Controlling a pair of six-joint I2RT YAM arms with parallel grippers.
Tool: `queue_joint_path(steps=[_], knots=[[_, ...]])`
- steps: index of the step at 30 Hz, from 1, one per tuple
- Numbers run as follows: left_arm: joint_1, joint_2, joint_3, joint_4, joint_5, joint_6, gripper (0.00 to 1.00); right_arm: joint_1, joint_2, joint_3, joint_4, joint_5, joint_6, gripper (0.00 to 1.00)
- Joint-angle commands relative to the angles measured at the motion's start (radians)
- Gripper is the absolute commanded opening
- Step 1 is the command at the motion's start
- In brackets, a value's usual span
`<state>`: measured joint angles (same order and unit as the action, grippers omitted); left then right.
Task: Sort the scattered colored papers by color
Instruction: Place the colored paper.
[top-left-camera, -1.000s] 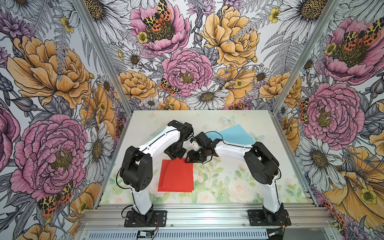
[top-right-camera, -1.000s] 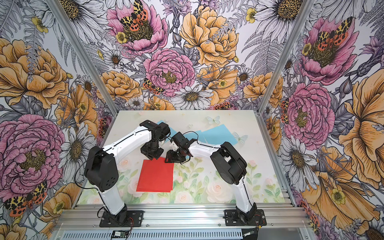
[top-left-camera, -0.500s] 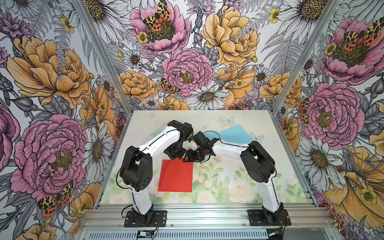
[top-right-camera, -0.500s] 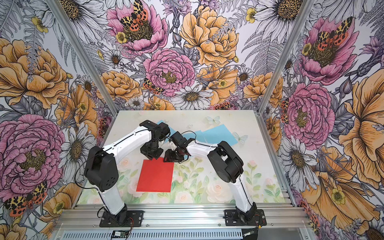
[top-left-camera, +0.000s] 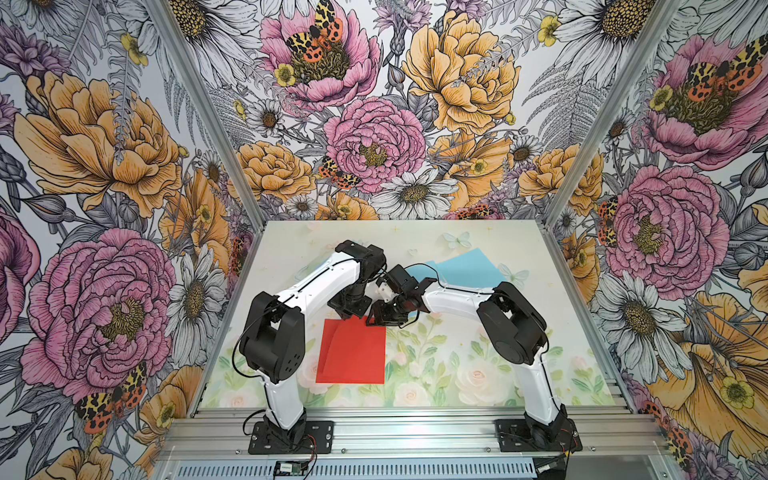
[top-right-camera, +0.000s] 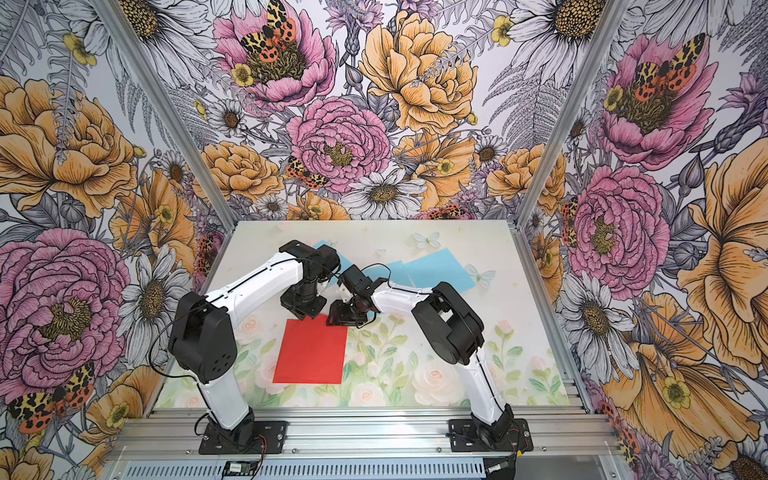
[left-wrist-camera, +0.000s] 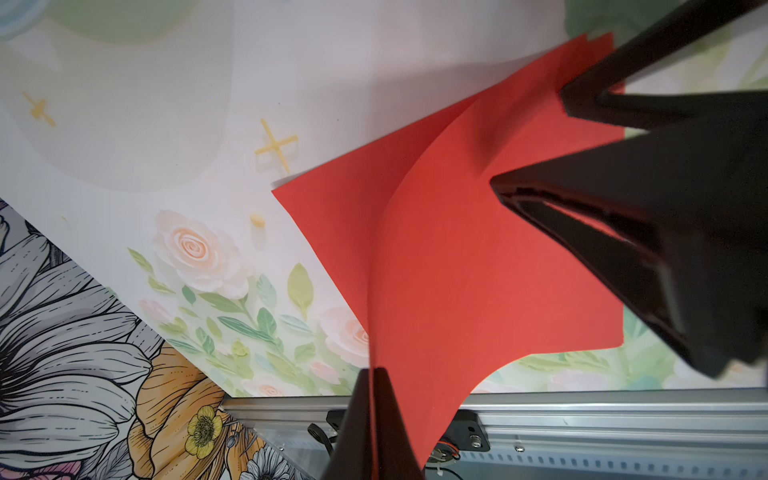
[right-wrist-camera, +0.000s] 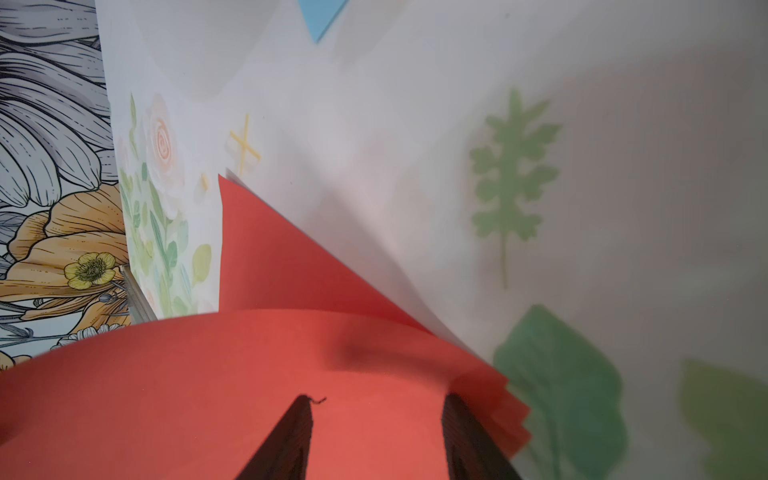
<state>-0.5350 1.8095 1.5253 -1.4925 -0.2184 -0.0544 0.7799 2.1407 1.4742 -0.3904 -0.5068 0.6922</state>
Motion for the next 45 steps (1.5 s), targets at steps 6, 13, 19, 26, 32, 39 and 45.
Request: queue_joint_path(steps=[6, 13, 19, 26, 32, 39, 45], knots=[[0.025, -0.045, 0.015, -0.020, -0.128, -0.035, 0.34, 0.008, 0.029, -0.013, 0.012, 0.029, 0.013, 0.54], [0.102, -0.101, 0.085, -0.031, -0.254, -0.065, 0.37, 0.008, 0.018, -0.005, 0.010, 0.029, 0.018, 0.54], [0.192, -0.155, 0.147, 0.093, 0.018, -0.099, 0.37, -0.013, -0.072, 0.055, -0.130, 0.074, -0.032, 0.59], [0.165, -0.165, 0.037, 0.427, 0.398, -0.269, 0.37, -0.169, -0.238, 0.048, -0.335, 0.175, -0.139, 0.60], [0.070, -0.034, 0.098, 0.502, 0.387, -0.317, 0.37, -0.345, -0.330, -0.011, -0.387, 0.200, -0.220, 0.60], [0.068, 0.192, 0.257, 0.543, 0.344, -0.356, 0.37, -0.381, -0.204, 0.048, -0.387, 0.171, -0.286, 0.53], [0.067, 0.325, 0.336, 0.542, 0.294, -0.362, 0.38, -0.401, -0.126, 0.063, -0.389, 0.170, -0.313, 0.50]])
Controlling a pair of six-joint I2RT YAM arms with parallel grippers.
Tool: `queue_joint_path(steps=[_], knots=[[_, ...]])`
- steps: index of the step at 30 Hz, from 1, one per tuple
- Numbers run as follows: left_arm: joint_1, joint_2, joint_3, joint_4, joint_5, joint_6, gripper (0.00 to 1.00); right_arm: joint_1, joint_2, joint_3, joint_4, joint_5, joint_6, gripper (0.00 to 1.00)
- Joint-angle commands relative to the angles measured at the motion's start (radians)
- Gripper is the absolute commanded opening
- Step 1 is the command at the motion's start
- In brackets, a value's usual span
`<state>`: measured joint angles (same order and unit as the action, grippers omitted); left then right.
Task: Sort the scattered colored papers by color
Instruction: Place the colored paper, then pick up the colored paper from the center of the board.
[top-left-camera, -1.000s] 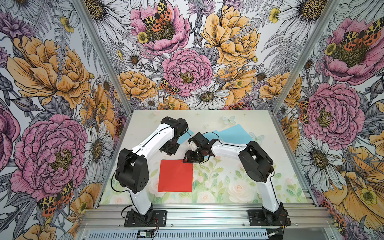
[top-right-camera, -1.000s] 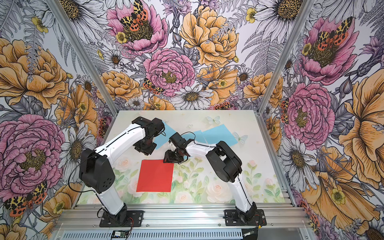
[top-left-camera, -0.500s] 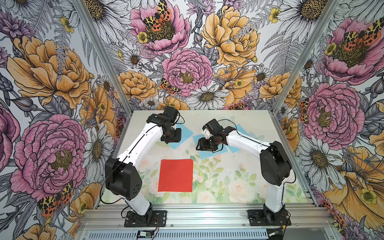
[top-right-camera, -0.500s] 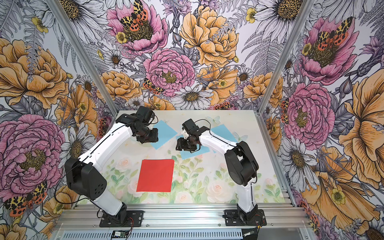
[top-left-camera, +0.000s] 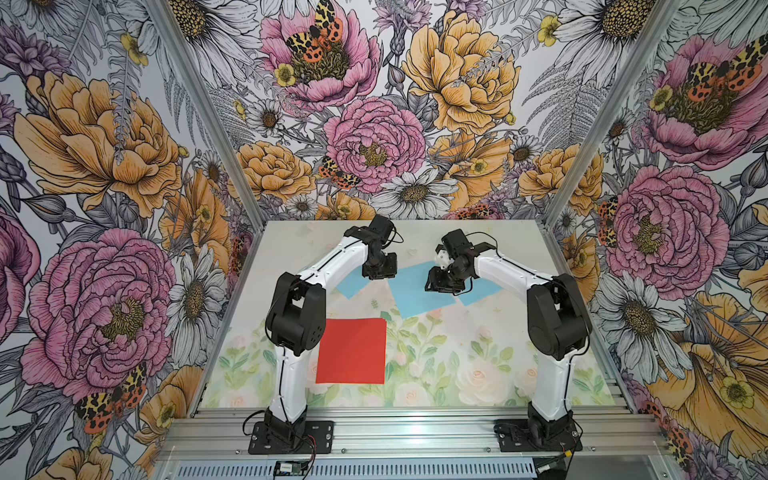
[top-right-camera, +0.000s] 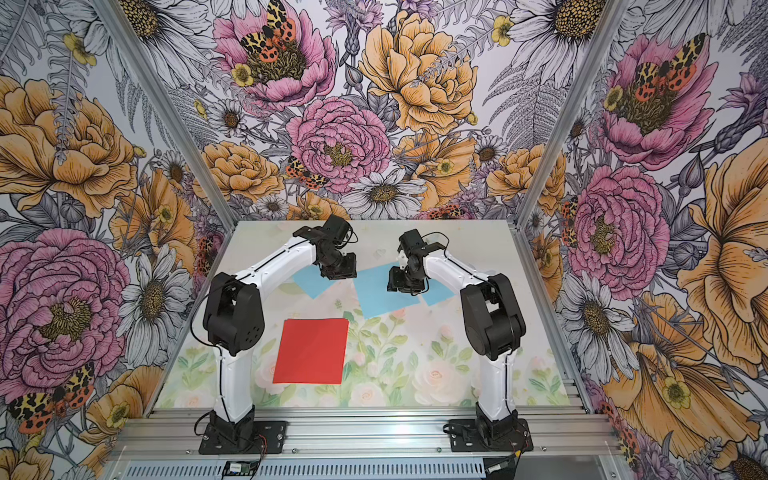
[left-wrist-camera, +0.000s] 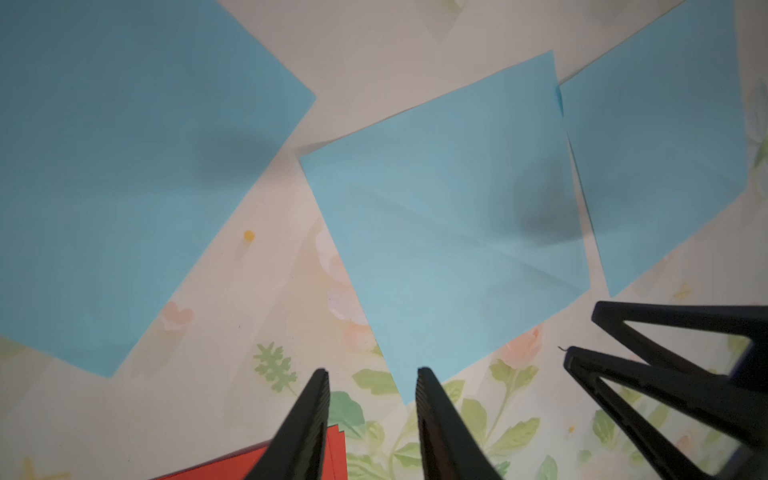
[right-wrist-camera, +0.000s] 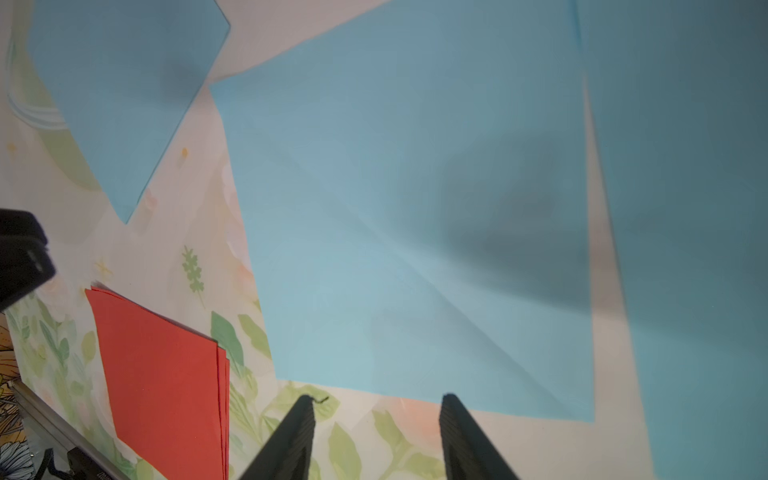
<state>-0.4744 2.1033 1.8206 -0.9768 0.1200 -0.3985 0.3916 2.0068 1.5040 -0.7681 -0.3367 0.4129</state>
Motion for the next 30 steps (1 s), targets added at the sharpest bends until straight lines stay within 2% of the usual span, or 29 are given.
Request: queue_joint_path(steps=[1, 8, 15, 21, 30], knots=[[0.007, 0.047, 0.054, 0.024, -0.058, -0.016, 0.38, -0.018, 0.009, 0.027, -0.013, 0.009, -0.035, 0.48], [0.013, 0.197, 0.199, 0.004, -0.138, 0.030, 0.39, -0.057, -0.013, -0.033, -0.017, 0.048, -0.051, 0.47], [0.032, 0.298, 0.311, -0.034, -0.165, 0.045, 0.40, -0.063, -0.004, -0.052, -0.019, 0.045, -0.043, 0.47], [0.038, 0.332, 0.347, -0.056, -0.191, 0.067, 0.41, -0.063, 0.023, -0.048, -0.019, 0.043, -0.045, 0.46], [0.042, 0.396, 0.379, -0.061, -0.138, 0.078, 0.41, -0.068, 0.051, -0.042, -0.019, 0.034, -0.045, 0.46]])
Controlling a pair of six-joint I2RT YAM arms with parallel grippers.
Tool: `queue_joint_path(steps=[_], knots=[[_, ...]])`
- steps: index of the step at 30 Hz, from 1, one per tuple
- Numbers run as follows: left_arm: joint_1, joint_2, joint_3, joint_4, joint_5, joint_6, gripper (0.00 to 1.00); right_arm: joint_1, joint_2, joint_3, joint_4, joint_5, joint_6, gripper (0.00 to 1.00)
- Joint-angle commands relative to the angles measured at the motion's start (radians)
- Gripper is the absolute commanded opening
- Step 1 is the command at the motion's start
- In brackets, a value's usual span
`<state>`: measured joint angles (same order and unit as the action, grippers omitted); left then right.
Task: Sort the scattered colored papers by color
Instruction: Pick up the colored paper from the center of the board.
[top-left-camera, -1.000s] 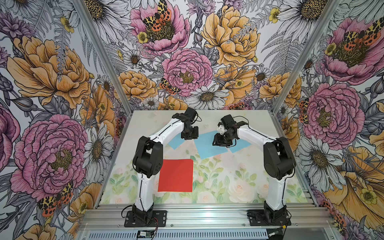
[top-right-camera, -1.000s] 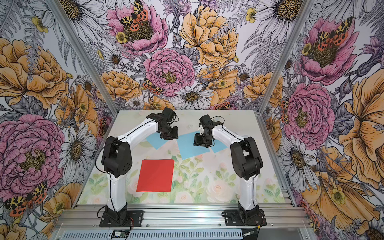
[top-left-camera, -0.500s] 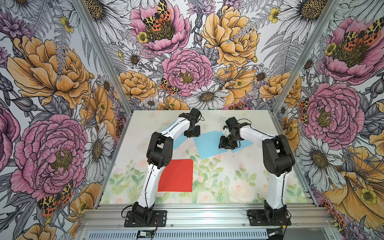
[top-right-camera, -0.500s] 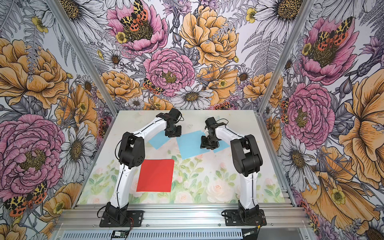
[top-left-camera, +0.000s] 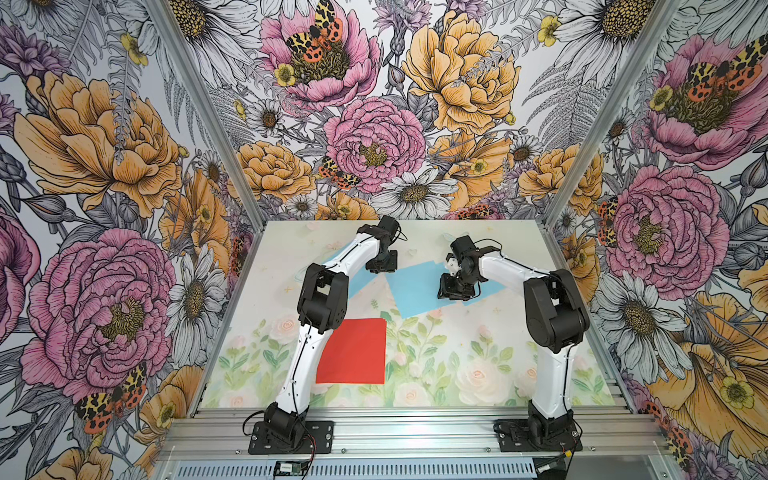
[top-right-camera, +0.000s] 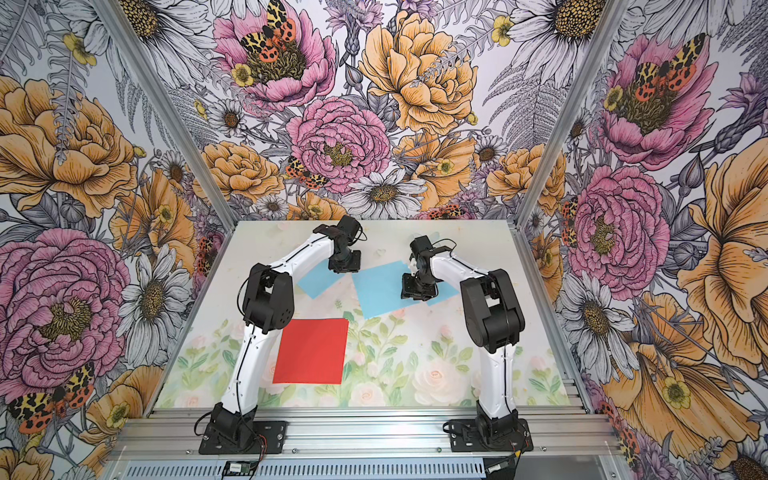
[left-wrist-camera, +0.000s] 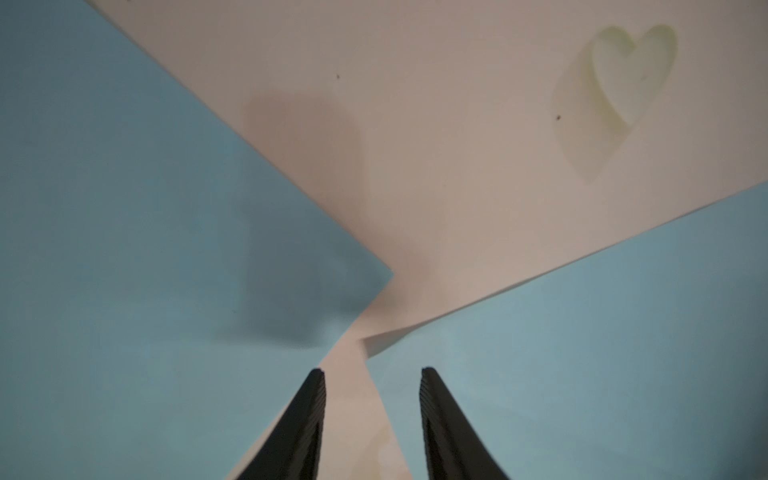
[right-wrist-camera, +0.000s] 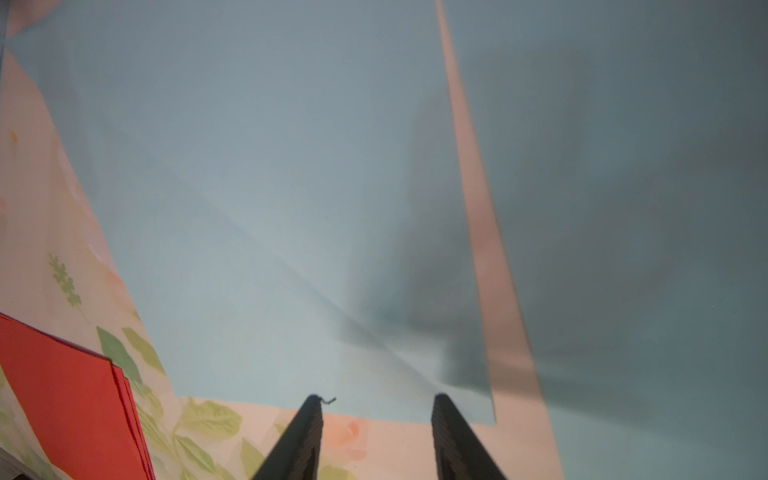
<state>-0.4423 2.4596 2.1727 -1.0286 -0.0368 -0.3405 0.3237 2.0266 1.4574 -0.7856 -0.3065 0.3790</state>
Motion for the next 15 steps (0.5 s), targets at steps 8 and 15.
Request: queue_joint_path(steps=[8, 15], knots=[[0.017, 0.079, 0.039, -0.011, 0.060, 0.017, 0.41, -0.006, 0.036, 0.005, -0.001, -0.005, -0.006, 0.45], [0.024, 0.101, 0.020, -0.011, 0.168, 0.022, 0.41, -0.013, 0.047, 0.024, -0.001, -0.010, -0.001, 0.45]])
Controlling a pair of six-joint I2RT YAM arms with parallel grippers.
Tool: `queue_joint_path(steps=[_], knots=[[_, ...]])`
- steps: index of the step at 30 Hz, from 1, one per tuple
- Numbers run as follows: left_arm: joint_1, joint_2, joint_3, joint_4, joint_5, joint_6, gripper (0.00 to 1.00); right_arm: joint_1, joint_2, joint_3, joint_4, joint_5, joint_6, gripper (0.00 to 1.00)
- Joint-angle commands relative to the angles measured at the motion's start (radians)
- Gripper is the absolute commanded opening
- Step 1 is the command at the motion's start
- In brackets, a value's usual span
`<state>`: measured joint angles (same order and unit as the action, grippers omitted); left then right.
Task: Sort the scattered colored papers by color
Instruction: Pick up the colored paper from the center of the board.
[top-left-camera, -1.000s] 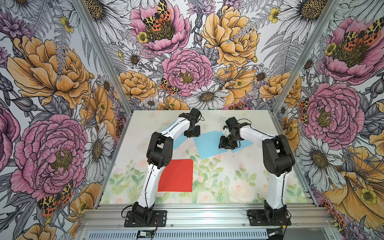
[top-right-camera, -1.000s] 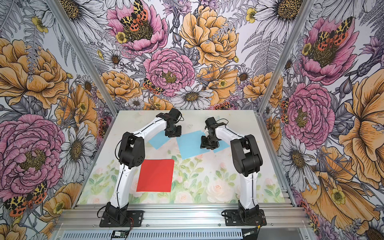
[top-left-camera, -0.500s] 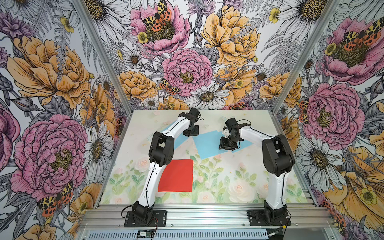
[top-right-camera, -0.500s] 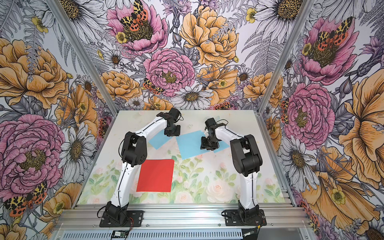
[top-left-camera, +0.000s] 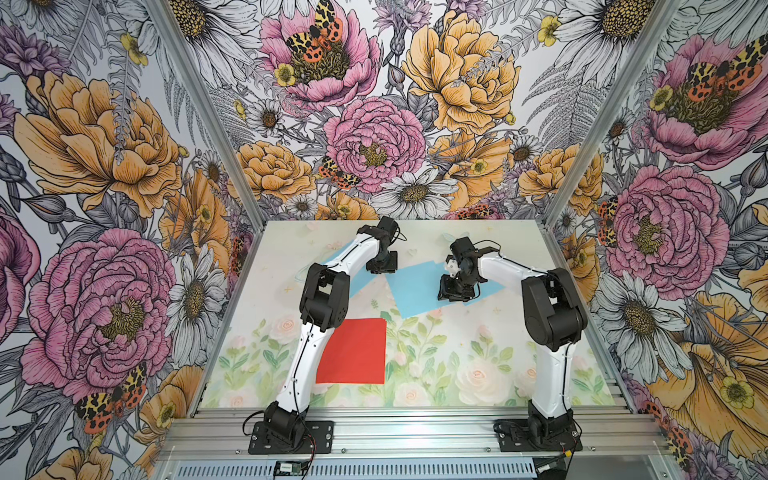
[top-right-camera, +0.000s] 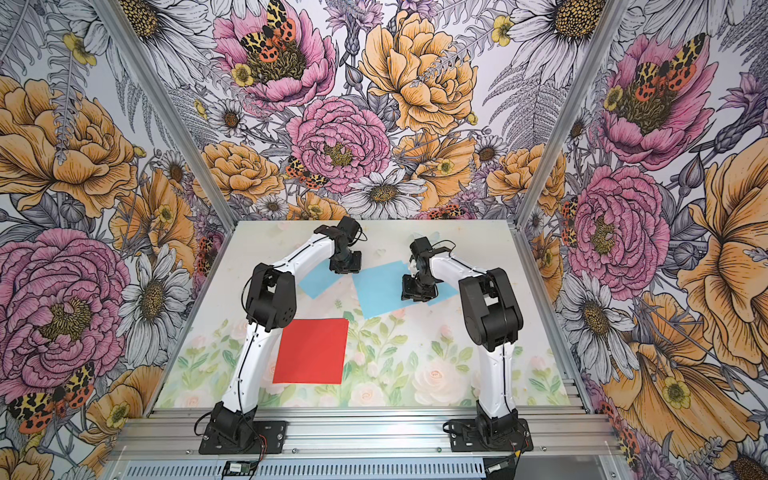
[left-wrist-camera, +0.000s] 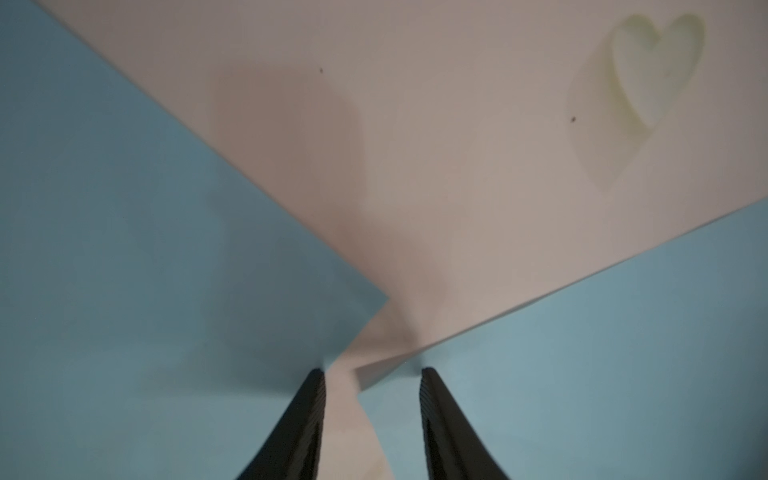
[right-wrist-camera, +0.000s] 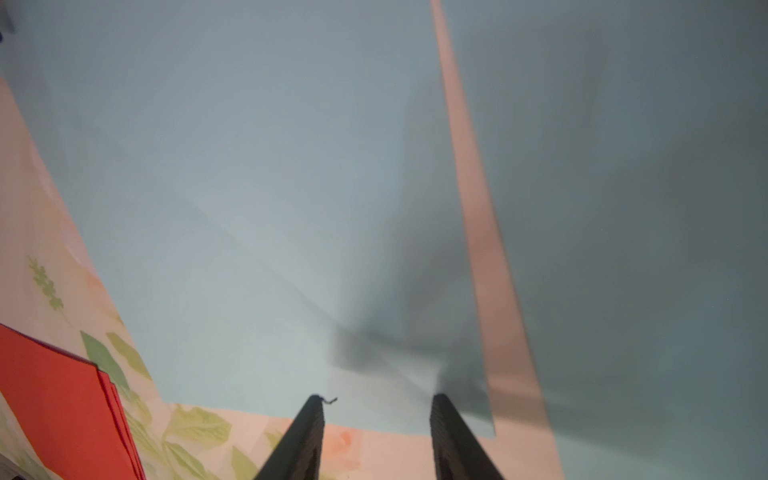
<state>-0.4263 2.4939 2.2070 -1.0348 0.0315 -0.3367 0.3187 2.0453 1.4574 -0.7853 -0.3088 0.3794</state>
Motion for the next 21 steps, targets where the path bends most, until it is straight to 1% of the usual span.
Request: queue_joint_path(steps=[1, 5, 13, 21], knots=[[0.009, 0.071, -0.016, -0.005, 0.125, 0.023, 0.41, -0.007, 0.030, 0.027, -0.002, -0.009, -0.001, 0.45], [0.021, 0.079, -0.038, -0.004, 0.220, 0.031, 0.41, -0.009, 0.039, 0.040, -0.001, -0.014, 0.004, 0.45], [0.040, 0.079, -0.092, -0.003, 0.328, 0.072, 0.40, -0.009, 0.050, 0.052, 0.000, -0.019, 0.007, 0.44], [0.042, 0.053, -0.141, -0.004, 0.405, 0.130, 0.40, -0.010, 0.054, 0.061, 0.000, -0.021, 0.015, 0.44]])
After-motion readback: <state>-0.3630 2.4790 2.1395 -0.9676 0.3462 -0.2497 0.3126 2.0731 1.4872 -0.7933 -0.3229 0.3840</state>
